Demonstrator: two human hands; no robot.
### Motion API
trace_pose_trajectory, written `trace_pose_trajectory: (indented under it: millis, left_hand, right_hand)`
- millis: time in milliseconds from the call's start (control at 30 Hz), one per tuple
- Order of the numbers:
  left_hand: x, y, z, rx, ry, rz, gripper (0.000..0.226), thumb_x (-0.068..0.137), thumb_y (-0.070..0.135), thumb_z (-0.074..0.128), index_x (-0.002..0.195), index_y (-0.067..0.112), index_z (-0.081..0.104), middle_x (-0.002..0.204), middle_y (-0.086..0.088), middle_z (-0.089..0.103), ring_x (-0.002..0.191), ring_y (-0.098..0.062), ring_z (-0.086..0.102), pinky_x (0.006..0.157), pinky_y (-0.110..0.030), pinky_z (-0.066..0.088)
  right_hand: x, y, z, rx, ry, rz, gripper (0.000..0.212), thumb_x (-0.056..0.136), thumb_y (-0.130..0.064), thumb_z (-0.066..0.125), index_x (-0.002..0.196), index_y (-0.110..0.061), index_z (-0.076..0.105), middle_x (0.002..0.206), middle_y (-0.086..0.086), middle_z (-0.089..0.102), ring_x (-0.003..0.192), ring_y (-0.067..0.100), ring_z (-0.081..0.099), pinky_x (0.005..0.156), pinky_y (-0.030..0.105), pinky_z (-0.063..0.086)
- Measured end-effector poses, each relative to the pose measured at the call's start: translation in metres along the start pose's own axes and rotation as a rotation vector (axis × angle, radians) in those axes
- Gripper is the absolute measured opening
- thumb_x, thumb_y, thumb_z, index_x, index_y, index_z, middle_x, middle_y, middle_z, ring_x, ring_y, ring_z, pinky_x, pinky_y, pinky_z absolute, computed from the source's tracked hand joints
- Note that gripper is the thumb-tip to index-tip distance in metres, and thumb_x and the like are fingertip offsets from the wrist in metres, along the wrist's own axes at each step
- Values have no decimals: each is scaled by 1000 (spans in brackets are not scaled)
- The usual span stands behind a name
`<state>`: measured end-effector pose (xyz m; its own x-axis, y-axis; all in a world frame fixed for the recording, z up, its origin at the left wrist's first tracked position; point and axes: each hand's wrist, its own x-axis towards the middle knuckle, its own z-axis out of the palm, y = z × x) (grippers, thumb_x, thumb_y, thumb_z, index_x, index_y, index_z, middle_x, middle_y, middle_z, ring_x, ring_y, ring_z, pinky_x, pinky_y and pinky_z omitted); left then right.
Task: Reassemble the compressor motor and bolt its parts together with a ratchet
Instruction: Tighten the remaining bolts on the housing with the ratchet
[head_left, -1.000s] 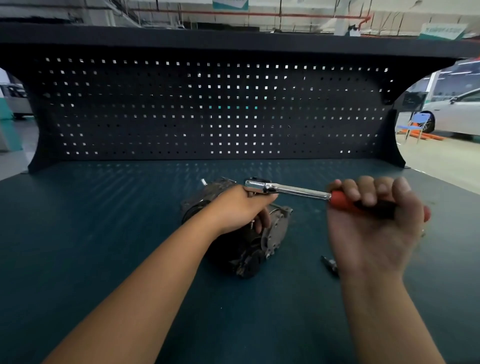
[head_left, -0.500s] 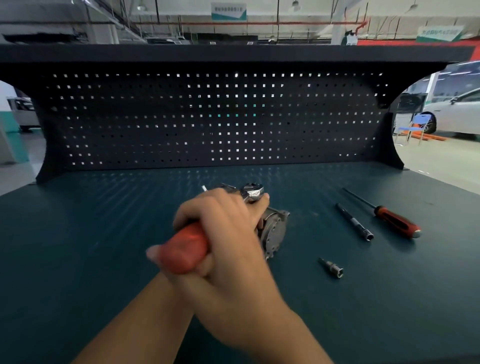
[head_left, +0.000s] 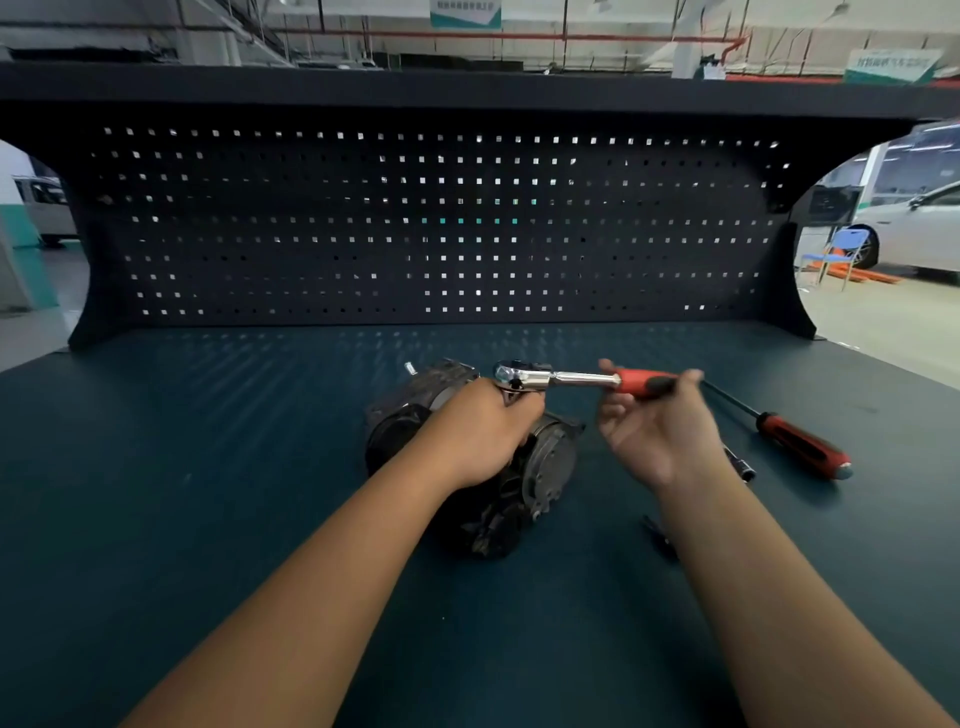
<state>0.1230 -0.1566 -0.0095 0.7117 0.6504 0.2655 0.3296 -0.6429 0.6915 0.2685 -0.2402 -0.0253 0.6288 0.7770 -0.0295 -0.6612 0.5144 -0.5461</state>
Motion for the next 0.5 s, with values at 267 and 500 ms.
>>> trace_pose_trajectory:
  millis: [267, 500]
  left_hand:
    - [1, -1, 2, 21, 58, -12, 50, 93, 42, 41, 68, 3, 60, 67, -12, 64, 68, -26, 60, 68, -36, 48]
    - [1, 0, 5, 15, 171, -40, 36, 85, 35, 53, 55, 16, 58, 53, 0, 60, 61, -22, 60, 57, -28, 46]
  right_hand:
    - [-37, 13, 6, -10, -157, -290, 7, 95, -11, 48, 89, -9, 51, 88, 11, 73, 61, 11, 66, 60, 22, 55]
    - [-98, 48, 25, -509, -306, -1015, 32, 76, -11, 75, 91, -21, 49, 89, 8, 72, 76, 27, 70, 73, 29, 55]
